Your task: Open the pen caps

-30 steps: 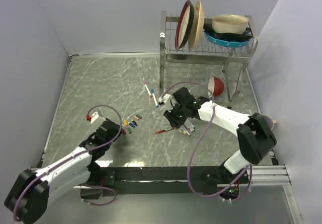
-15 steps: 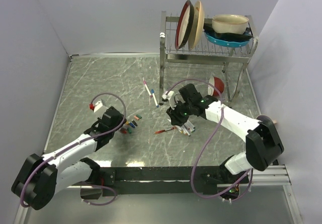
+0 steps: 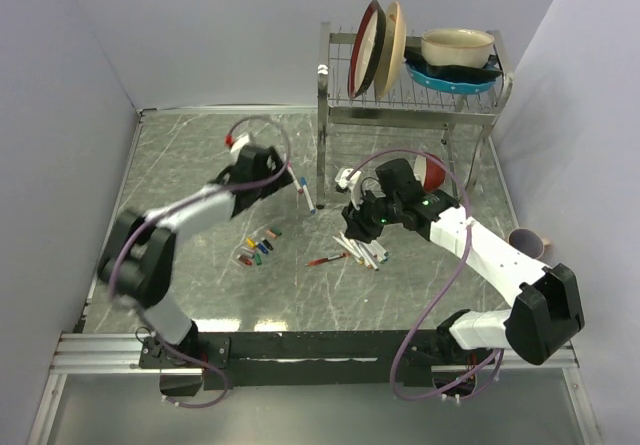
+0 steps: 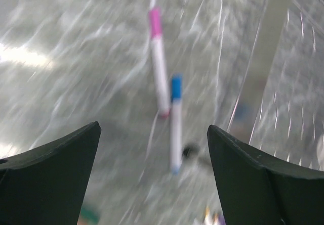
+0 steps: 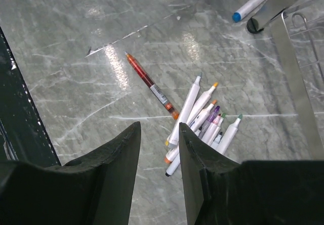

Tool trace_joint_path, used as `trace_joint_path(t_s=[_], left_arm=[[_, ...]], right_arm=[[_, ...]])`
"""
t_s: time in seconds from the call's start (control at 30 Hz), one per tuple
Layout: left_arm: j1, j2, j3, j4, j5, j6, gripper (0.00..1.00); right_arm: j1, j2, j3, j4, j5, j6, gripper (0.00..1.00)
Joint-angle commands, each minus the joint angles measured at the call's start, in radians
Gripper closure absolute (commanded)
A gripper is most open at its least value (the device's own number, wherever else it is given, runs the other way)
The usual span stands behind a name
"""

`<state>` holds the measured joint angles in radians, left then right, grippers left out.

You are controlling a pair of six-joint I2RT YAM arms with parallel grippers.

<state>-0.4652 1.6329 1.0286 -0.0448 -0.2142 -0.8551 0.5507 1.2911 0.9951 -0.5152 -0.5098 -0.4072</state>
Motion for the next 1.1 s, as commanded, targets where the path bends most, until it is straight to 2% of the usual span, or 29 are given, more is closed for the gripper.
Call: trace_joint_path(t_s=[0.0, 0.03, 0.07, 0.13, 0.33, 0.53, 0.63, 0.67, 0.73, 0.77, 0.87, 0.97, 1.03, 1.07], left_arm=[[0.008, 0.299, 0.353, -0.332, -0.031, -0.03, 0.1], [0.008, 0.344, 0.47, -0.416, -0.048, -0.032, 0.11], [0.008, 0.384, 0.523, -0.456, -0.054, -0.029, 0.16], [0.008, 0.484, 0.655, -0.541, -0.068, -0.03, 0.17], [0.008, 0.662, 0.891, -0.639, -0.108, 0.002, 0.23], [0.008, 0.815, 1.082, -0.793, -0.12, 0.031, 0.39], [0.011, 0.854, 1.104, -0.859, -0.149, 0.051, 0.45], [0.013, 0.86, 1.098, -0.868, -0.154, 0.071, 0.58], [0.019, 0.857, 1.061, -0.879, -0.169, 0.09, 0.7], [0.02, 0.854, 1.047, -0.882, -0.18, 0.103, 0.81], [0.02, 0.837, 0.987, -0.891, -0.24, 0.125, 0.92], [0.028, 0.811, 0.92, -0.894, -0.307, 0.123, 0.99], [0.042, 0.756, 0.831, -0.871, -0.323, 0.12, 0.99], [0.048, 0.724, 0.788, -0.809, -0.333, 0.114, 0.99]], right_arm=[[-0.015, -0.05, -0.001, 0.015, -0.033, -0.015, 0.56], [-0.015, -0.055, -0.003, 0.015, -0.038, -0.013, 0.56], [-0.017, -0.055, -0.003, 0.014, -0.038, -0.015, 0.56], [-0.015, -0.058, -0.003, 0.014, -0.045, -0.015, 0.56], [-0.014, -0.059, 0.002, 0.009, -0.067, -0.016, 0.56], [-0.014, -0.076, 0.002, 0.009, -0.068, -0.015, 0.57], [-0.015, -0.085, 0.002, 0.012, -0.07, -0.015, 0.57], [-0.014, -0.087, 0.002, 0.011, -0.072, -0.015, 0.57], [-0.014, -0.093, 0.0, 0.014, -0.073, -0.013, 0.57], [-0.015, -0.092, 0.0, 0.012, -0.075, -0.015, 0.57], [-0.015, -0.095, 0.0, 0.012, -0.075, -0.015, 0.57], [-0.017, -0.096, -0.001, 0.012, -0.075, -0.015, 0.57], [-0.014, -0.098, -0.003, 0.011, -0.078, -0.016, 0.57], [-0.014, -0.099, -0.003, 0.012, -0.084, -0.018, 0.57]])
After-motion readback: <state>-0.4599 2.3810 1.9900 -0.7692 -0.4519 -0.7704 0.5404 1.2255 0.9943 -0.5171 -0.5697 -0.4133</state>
